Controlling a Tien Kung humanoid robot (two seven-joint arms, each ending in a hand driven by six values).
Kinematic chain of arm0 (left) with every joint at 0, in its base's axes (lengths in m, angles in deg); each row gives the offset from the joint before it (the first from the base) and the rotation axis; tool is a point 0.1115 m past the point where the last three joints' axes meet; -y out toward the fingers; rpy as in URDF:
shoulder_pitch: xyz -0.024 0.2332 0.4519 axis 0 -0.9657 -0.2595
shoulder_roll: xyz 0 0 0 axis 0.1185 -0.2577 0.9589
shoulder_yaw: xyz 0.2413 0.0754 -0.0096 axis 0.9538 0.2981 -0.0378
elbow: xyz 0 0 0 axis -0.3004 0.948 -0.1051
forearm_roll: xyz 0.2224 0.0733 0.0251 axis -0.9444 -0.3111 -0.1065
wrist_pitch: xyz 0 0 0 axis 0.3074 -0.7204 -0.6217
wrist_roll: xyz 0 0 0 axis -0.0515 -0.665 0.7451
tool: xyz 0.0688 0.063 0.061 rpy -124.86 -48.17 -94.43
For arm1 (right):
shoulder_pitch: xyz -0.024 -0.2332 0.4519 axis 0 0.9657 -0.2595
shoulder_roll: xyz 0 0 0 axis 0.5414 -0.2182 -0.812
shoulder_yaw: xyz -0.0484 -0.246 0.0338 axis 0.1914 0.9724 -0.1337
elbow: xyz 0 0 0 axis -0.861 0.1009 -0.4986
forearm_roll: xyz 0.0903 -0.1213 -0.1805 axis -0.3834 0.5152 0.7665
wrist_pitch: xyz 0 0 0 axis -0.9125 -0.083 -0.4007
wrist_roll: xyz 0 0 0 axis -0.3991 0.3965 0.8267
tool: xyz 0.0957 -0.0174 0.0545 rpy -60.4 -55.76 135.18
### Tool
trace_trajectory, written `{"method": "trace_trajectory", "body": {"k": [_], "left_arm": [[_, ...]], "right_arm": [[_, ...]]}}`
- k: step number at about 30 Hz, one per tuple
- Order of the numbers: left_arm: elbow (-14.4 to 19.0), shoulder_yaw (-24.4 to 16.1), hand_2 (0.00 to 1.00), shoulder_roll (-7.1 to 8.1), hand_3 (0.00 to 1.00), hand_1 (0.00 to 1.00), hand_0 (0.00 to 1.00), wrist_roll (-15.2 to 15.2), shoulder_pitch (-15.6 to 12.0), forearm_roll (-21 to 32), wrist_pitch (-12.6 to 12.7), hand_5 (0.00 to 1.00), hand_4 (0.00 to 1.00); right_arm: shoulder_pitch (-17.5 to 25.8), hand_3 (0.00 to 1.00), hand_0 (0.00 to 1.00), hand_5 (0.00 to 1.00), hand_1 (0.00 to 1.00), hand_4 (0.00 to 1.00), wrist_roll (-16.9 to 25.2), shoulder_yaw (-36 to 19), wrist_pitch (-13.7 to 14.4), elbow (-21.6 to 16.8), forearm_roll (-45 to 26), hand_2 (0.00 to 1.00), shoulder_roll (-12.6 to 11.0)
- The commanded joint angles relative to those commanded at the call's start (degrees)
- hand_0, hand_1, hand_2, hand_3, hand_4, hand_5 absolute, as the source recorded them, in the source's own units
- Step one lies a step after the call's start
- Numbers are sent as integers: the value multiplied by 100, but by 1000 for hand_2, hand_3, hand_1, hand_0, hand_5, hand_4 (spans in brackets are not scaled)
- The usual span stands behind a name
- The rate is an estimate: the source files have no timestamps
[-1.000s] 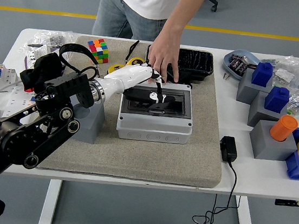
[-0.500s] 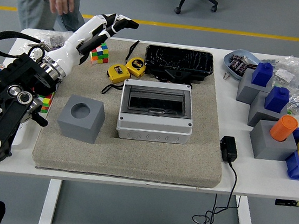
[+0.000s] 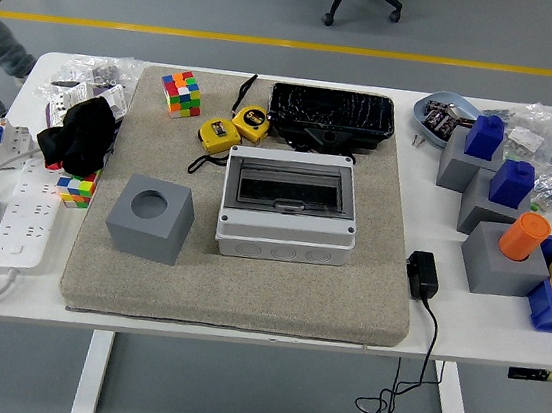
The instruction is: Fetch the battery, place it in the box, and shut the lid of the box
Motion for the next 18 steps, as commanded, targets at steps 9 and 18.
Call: {"method": "trace_trajectory", "body": {"k": [9, 18], "left_arm": [[-220, -507, 998, -65, 998, 998, 998, 126, -641, -2160, -168, 998, 998], [-221, -487, 998, -134, 998, 998, 998, 139, -803, -1801, -314, 998, 998]], "right_arm": [[52, 810, 826, 998, 808, 998, -15, 37, 10, -2, -1, 775, 12], [92, 810, 827, 998, 808, 998, -23, -13, -22, 0, 21, 775, 48]]}}
